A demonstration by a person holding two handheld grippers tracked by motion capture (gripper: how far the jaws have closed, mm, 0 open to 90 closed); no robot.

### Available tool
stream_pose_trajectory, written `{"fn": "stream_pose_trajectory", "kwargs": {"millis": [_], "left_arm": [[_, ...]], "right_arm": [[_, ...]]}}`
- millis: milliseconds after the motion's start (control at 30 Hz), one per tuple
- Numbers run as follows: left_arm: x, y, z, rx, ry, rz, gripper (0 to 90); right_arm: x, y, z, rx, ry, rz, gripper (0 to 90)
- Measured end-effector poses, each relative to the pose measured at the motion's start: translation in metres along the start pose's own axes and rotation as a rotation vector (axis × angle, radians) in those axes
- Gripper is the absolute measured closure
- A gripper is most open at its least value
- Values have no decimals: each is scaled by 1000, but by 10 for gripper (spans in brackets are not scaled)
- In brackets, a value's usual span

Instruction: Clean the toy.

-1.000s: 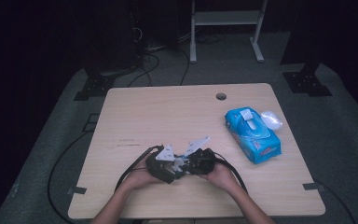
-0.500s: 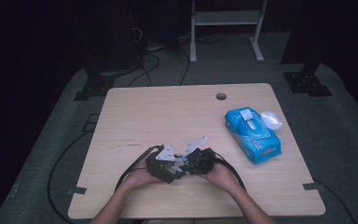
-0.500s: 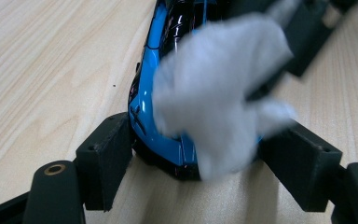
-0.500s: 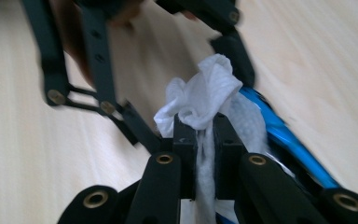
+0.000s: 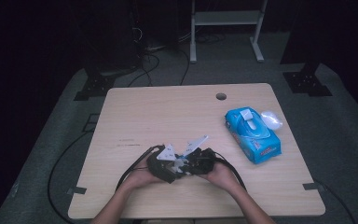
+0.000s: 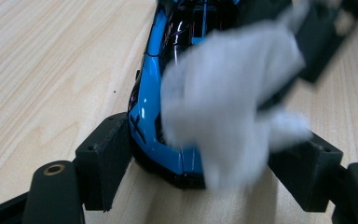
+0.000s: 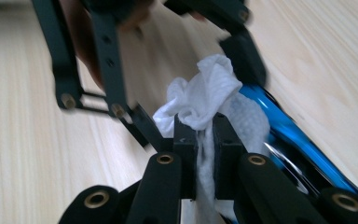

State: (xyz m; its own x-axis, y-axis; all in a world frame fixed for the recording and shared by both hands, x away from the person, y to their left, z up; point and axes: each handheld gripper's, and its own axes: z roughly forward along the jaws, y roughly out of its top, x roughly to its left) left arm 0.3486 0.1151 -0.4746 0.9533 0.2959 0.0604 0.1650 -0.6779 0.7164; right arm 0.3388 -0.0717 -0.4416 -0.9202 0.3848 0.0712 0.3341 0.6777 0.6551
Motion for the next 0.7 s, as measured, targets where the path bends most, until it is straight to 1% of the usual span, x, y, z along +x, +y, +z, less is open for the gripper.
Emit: {"fn": "stream_pose_trajectory", "kwargs": {"millis": [67,133,167,200,267,367,400,467,533,600,667,700], "left_arm": [[0,0,0,0,0,3,248],[0,0,0,-1,-2,3,248],[0,0,0,-1,-2,3,248],[0,1,0,4,-1,6,248],[0,1,0,7,2,10,249],[0,1,0,5,3,9,249],[-1,0,0,1,3,5,249],[0,0,0,6,4,10,249],[0,0,0,5,3,11,249],[0,0,0,2,0,10,249],[0,1,0,4,2,13,249],[0,1,0,6,1,13,249]], "right_arm": [[-3,-3,-7,18,-22,-2,827],[-7,-7,-15,22,-34,4,827],[-7,-9,-17,23,-38,15,827],[-6,-10,-17,22,-35,19,827],[-3,-9,-12,20,-30,0,827],[2,-4,-2,-7,-7,5,827],[3,-3,-1,-5,-7,-8,827],[0,-3,-3,6,-2,-12,827],[-3,-6,-10,26,-26,-13,828],[-5,-11,-16,25,-40,-4,828],[-5,-13,-19,23,-53,3,828],[-4,-12,-18,25,-59,-7,828]]}}
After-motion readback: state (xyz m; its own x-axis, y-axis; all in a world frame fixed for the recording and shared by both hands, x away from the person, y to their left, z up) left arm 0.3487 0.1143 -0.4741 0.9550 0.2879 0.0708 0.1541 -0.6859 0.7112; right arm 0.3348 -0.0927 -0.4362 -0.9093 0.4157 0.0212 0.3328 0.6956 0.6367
